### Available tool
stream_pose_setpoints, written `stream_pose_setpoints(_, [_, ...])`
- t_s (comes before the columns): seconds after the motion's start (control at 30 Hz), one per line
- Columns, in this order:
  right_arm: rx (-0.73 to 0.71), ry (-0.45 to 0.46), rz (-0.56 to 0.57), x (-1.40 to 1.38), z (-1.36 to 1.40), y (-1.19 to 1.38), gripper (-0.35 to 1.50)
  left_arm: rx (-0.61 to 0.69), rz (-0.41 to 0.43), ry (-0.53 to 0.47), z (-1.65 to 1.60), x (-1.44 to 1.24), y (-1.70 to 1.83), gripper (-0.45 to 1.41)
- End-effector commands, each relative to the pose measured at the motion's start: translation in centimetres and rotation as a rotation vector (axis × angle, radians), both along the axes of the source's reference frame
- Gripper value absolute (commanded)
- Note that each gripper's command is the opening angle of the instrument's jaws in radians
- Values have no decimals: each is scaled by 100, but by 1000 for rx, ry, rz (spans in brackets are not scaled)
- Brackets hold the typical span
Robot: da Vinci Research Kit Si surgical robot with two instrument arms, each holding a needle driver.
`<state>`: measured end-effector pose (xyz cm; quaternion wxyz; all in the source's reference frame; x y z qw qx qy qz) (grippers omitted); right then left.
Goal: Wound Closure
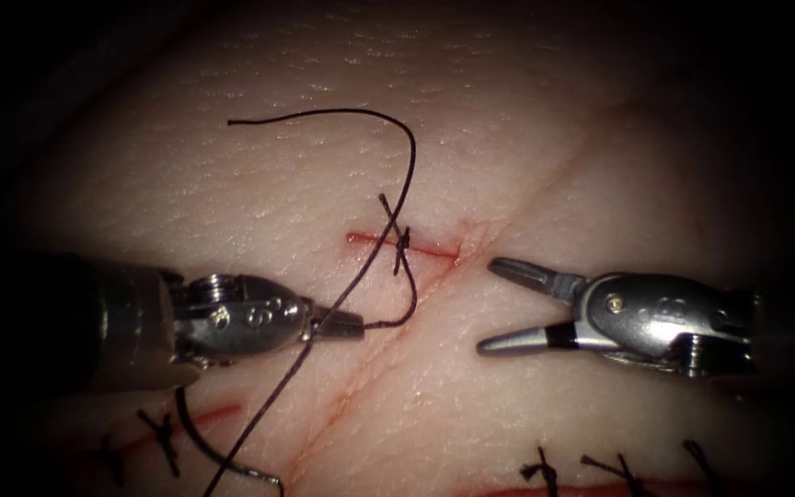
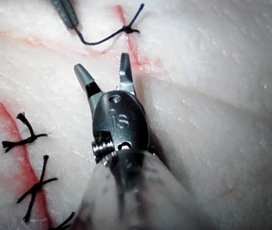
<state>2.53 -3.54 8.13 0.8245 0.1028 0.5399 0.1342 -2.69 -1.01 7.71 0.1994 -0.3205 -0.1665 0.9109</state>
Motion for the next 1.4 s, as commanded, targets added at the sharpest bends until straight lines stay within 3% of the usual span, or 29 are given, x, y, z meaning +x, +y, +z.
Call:
stream_pose_setpoints(0.03, [-65, 6, -18, 18, 4, -1, 133, 2, -4, -8, 2, -5, -1, -45])
stream_pose_setpoints(0.27, [-289, -5, -99, 50, 3, 5, 145, -9, -23, -11, -27, 2, 4, -45])
stream_pose_setpoints(0.47, [-375, -6, -105, 63, 5, 11, 145, -17, -19, -12, -45, 7, 3, -45])
stream_pose_setpoints(1.4, [-445, 13, -134, 120, 26, 11, 138, -21, -18, -16, -49, 10, 2, -45])
